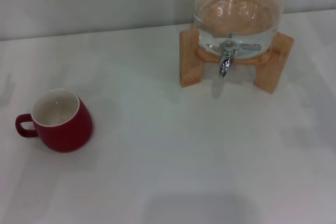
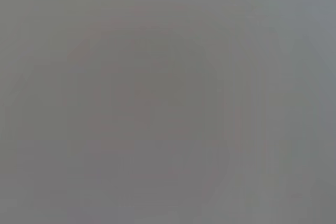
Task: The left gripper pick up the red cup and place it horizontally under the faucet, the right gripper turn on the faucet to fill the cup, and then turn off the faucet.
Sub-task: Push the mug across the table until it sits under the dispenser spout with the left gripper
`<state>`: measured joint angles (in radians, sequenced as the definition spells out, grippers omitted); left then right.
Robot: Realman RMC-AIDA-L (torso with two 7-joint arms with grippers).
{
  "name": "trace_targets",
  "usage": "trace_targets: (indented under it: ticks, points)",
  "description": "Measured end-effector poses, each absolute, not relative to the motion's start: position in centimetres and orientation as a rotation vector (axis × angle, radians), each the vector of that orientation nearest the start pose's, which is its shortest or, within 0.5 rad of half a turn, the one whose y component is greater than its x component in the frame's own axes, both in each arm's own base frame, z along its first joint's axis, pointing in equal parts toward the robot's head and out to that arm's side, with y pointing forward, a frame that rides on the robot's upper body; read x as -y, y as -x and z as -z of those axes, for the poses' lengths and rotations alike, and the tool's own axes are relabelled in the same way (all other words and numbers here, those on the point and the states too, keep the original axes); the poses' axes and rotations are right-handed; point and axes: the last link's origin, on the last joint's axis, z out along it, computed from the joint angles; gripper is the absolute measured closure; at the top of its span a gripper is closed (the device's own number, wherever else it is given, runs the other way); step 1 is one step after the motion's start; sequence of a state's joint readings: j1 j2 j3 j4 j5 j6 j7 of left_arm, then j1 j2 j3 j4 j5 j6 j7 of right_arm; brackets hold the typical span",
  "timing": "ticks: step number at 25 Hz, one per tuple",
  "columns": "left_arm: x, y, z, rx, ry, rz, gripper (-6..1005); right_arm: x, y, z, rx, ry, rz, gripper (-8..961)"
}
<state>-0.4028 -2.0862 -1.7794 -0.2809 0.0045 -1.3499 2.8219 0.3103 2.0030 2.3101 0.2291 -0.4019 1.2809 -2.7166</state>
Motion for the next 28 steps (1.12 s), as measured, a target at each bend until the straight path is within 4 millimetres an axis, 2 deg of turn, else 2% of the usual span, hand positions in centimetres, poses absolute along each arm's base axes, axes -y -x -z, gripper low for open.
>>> trace_targets:
  ticks: [16,21,28]
  points:
    - [-34.3,30.2,-5.1,0.353,1.408,0.979,151,-30.3,-39.0,-12.0,-0.476,1.218,-0.764,332]
    - [-32.8,31.1,-3.4,0.396,1.468,0.944,152,-31.0,-39.0,-12.1,-0.488,1.223,-0.754,332]
    - [-29.2,33.3,-1.5,0.469,1.52,0.886,152,-32.0,-38.7,-12.0,-0.497,1.235,-0.748,332]
